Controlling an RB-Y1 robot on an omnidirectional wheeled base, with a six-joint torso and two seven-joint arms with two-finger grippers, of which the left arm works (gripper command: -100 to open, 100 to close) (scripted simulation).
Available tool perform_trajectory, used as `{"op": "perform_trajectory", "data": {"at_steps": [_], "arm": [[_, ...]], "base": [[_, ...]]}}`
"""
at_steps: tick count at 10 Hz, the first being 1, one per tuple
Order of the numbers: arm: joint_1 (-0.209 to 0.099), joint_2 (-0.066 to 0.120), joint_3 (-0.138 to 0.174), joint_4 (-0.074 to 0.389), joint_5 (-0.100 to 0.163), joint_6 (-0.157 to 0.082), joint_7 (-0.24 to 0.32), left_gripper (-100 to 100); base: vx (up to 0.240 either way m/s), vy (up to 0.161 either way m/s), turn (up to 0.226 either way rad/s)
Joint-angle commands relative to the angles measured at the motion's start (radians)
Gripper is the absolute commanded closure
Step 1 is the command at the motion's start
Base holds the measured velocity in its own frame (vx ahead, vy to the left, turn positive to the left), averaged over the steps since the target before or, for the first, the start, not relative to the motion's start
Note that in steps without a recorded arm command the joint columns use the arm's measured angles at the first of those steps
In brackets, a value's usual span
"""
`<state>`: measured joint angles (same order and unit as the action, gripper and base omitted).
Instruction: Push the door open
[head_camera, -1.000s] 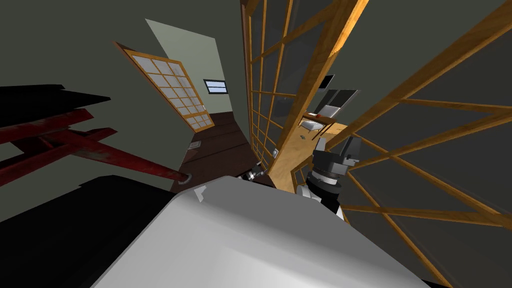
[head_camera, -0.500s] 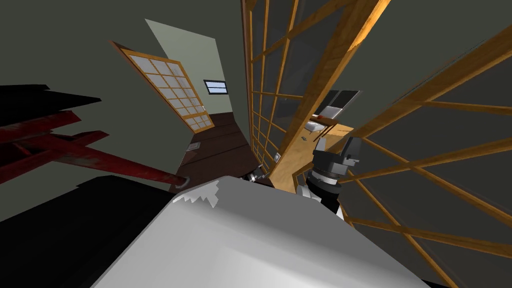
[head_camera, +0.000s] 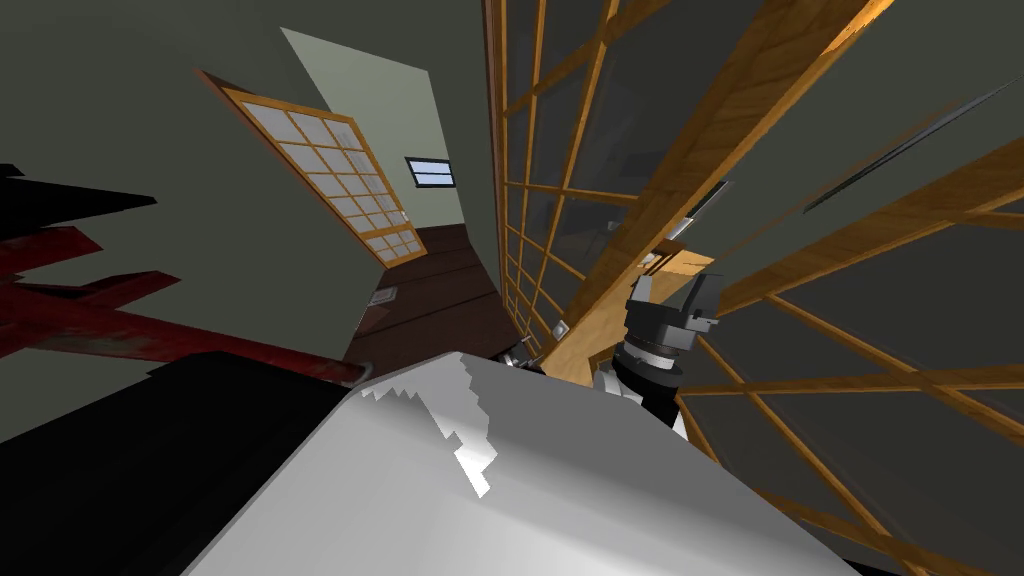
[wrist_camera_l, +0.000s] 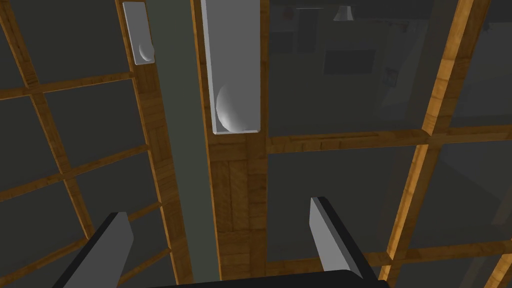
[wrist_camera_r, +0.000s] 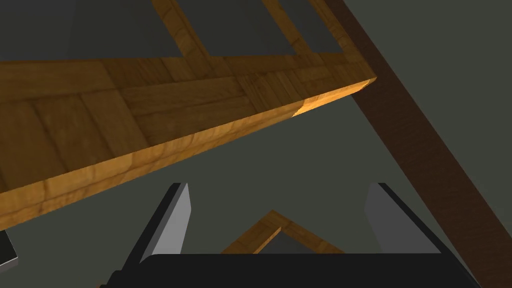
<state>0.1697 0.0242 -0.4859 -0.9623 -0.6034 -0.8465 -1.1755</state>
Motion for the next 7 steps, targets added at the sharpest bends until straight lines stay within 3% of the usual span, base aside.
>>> {"op": "perform_trajectory", "data": {"at_steps": [1, 4, 7], "arm": [[0.000, 0.000, 0.000, 0.000, 0.000, 0.000, 0.000, -100], [-0.004, 0.018, 0.003, 0.011, 0.003, -0.003, -0.007, -100], [-0.007, 0.017, 0.006, 0.020, 0.007, -0.006, -0.009, -100]], "base": [[0.091, 0.007, 0.004], [0.091, -0.113, -0.013], [0.128, -0.142, -0.021]]}}
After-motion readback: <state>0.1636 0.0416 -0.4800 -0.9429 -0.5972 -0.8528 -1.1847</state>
